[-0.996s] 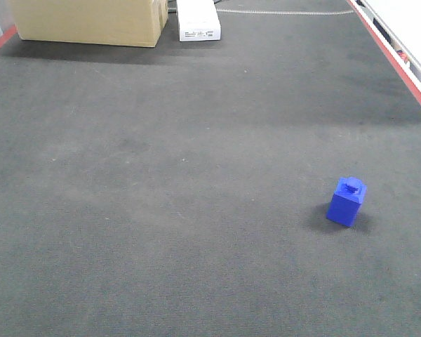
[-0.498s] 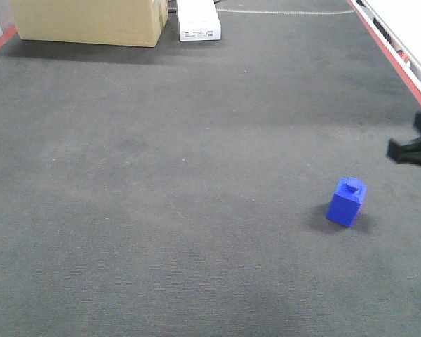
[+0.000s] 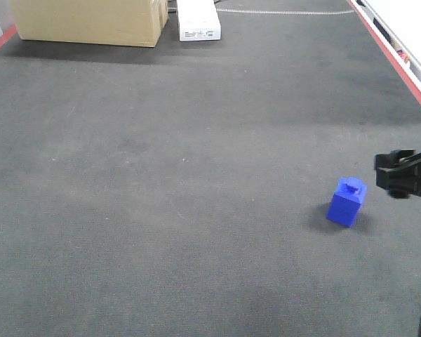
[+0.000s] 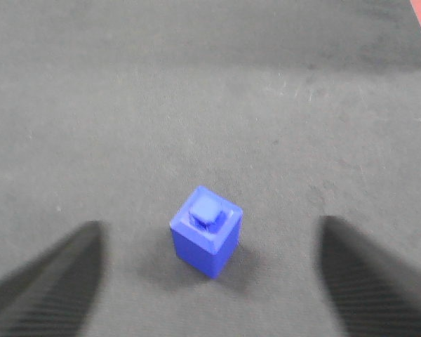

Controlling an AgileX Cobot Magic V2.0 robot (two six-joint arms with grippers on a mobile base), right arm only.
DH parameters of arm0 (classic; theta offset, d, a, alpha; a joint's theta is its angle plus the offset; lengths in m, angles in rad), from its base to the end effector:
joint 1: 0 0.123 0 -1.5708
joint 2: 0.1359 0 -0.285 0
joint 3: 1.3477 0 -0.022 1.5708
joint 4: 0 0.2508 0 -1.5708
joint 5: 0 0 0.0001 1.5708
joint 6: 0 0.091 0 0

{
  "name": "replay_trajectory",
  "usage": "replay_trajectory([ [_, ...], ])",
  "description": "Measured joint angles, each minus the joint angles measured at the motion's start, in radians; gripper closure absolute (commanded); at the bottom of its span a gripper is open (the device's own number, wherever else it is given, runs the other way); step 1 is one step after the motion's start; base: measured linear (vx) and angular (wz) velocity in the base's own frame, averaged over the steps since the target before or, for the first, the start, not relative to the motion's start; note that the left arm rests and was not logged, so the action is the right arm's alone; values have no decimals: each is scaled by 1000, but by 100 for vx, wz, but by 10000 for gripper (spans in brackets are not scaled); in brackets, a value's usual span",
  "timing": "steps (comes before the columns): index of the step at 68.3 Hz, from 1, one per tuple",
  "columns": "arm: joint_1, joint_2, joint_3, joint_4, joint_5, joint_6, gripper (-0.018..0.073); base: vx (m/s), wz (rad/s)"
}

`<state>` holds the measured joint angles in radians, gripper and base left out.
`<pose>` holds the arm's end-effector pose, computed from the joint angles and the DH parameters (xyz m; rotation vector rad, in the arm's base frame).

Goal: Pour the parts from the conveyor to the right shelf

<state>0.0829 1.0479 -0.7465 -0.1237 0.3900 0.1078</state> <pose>0.2167 0.0137 0.3036 -0.0704 2.1704 -0.0074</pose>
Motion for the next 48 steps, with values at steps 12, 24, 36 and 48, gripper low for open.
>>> replay_trajectory([
  [12,0,49,-91,0,150,-57,-129,0,0],
  [24,0,166,-261,7,362,-108,-57,0,0],
  [36,0,305,-435,31,514,-197,-41,0,0],
  [48,0,458,-605,94,654,-357,-39,0,0],
])
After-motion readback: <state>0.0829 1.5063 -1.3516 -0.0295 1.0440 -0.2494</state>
